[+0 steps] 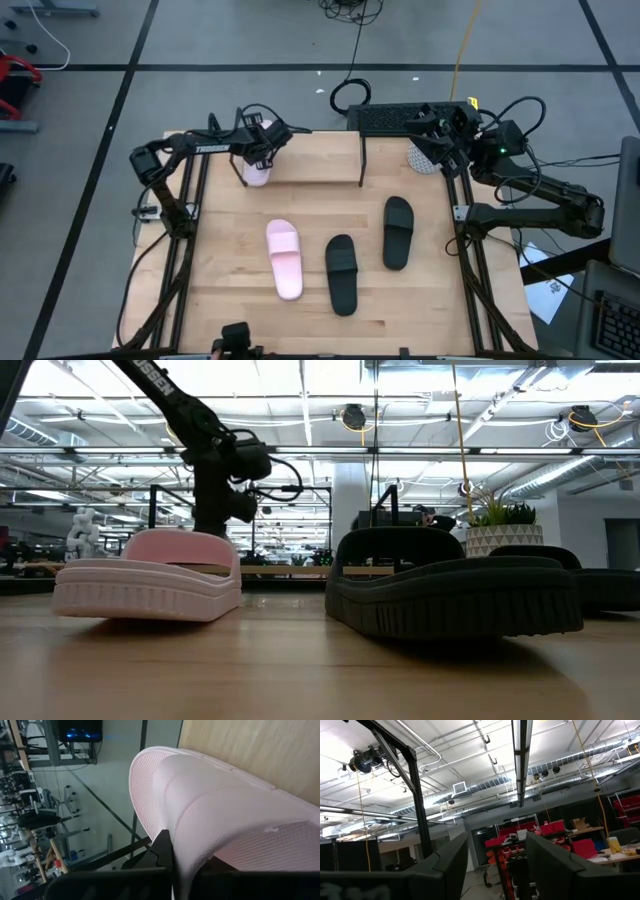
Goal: Pick and place slides into the shelf
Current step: Put the left pink slipper on the shelf
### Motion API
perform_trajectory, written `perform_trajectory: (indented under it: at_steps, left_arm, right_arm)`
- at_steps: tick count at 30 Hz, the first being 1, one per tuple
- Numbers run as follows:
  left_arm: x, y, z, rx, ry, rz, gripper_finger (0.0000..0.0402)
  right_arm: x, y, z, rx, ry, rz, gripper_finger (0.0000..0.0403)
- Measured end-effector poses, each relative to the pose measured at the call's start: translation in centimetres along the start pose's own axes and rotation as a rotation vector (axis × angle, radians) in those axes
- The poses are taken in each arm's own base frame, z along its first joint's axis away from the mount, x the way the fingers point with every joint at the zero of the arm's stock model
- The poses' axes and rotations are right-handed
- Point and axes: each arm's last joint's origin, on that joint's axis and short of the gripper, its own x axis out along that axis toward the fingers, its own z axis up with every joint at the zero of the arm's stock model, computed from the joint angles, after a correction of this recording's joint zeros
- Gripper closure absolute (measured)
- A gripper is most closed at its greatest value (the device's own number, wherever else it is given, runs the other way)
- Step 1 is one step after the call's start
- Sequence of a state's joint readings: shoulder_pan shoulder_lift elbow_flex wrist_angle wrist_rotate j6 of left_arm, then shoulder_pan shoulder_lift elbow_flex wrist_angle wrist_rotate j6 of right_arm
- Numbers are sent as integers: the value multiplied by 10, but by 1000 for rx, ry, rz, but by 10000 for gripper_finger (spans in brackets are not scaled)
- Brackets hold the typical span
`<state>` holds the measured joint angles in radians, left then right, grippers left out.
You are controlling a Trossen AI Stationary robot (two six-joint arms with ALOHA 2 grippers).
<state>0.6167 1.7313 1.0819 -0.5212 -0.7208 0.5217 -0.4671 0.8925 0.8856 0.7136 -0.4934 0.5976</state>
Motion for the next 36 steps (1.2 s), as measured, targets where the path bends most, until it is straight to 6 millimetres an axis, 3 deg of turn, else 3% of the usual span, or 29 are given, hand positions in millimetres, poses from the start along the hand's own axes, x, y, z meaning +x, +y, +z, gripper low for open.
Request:
perform_trajectory:
  at_steps: [11, 36]
  left_arm:
    - [1, 0, -1, -4, 5, -8, 398]
    - [-3, -6, 0, 72, 0, -44, 270]
  right_arm:
    - [0, 0, 0, -8, 1, 1, 218]
    - [0, 0, 0, -8, 3, 3, 218]
